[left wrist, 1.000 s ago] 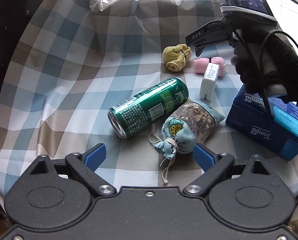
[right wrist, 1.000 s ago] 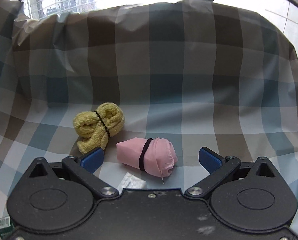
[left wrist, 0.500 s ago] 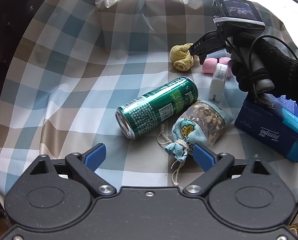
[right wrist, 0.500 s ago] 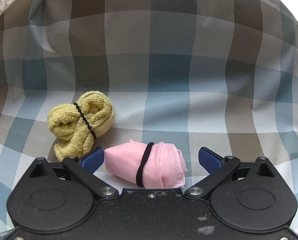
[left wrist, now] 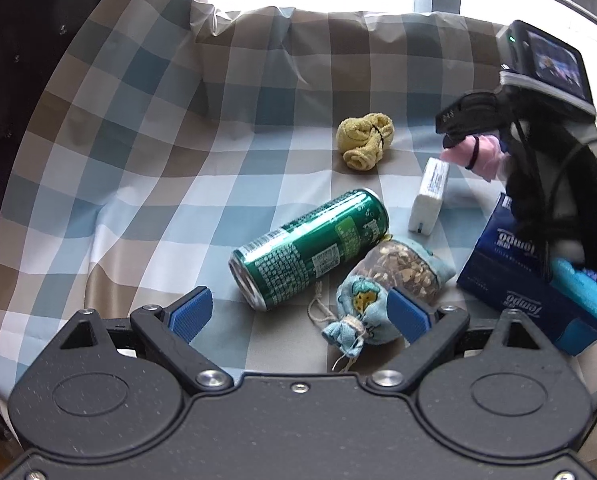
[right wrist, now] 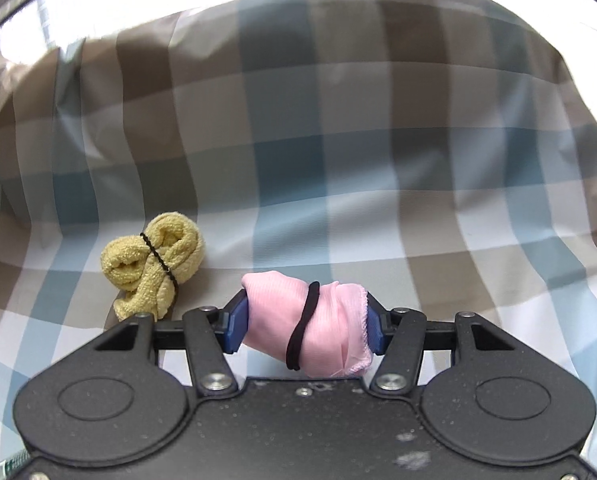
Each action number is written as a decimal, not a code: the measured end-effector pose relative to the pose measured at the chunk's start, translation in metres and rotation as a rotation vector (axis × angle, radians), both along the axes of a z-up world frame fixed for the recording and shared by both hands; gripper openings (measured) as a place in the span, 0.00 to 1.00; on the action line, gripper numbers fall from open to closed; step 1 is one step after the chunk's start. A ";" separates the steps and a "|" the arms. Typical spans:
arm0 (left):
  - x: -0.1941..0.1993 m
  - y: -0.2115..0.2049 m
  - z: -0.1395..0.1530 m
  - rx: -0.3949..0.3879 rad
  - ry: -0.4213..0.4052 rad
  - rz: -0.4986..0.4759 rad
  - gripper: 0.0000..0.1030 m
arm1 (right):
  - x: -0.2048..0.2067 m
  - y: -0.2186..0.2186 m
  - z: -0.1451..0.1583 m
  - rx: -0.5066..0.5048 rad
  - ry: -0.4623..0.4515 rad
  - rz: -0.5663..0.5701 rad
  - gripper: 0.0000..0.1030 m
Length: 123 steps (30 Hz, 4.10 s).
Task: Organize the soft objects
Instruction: 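Grasp the pink cloth roll with the right tool while the left tool reaches the yellow towel roll, then close the left tool on the yellow towel roll while the right tool holds the pink roll, then carry the yellow towel roll and pink cloth roll over the basket with both tools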
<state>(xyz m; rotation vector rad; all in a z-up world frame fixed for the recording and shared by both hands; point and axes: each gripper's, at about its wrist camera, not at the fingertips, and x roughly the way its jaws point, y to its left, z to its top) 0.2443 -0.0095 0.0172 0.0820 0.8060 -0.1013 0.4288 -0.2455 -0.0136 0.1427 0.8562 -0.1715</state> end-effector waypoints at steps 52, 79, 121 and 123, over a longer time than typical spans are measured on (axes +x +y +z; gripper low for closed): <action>0.289 -0.130 -0.045 -0.077 0.178 0.306 0.94 | -0.083 -0.021 -0.008 0.029 -0.379 -0.074 0.43; 0.236 -0.091 -0.013 -0.213 0.140 0.148 0.57 | -0.082 -0.016 -0.008 -0.001 -0.378 -0.076 0.43; -0.124 0.003 -0.013 -0.082 0.076 -0.015 0.58 | -0.105 -0.007 0.028 -0.163 -0.357 -0.032 0.43; -0.128 0.006 -0.014 -0.081 0.075 -0.011 0.58 | -0.122 -0.011 0.042 -0.146 -0.381 -0.024 0.43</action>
